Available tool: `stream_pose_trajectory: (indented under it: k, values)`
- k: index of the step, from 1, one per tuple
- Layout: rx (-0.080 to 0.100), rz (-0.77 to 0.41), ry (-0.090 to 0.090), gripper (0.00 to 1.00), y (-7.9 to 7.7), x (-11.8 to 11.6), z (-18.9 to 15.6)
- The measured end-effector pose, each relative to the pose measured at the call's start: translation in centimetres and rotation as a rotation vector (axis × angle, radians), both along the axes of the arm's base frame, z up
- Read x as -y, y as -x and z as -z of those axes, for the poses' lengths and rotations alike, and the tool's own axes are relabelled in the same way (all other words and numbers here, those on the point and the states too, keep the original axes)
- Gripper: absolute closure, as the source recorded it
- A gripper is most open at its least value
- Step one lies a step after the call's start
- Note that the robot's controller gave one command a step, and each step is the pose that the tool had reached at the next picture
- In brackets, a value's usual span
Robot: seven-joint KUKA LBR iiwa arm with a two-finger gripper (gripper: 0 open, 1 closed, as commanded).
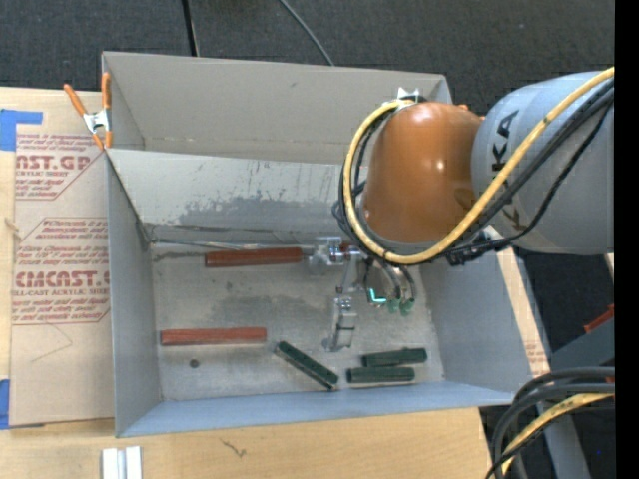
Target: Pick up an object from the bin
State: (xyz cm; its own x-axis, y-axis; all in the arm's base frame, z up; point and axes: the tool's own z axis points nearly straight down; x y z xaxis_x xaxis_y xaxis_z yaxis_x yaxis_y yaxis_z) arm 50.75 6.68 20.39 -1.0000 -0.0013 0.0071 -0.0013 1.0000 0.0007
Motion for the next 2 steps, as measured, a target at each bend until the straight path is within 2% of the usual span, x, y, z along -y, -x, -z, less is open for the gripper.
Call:
stream_pose_trajectory:
  k: [1,2]
  values:
    - [0.008,0.001,0.0,0.0,-0.2,0.0,-0.4]
    - [0.015,-0.015,-0.001,0.0,-0.3,-0.2,4.9]
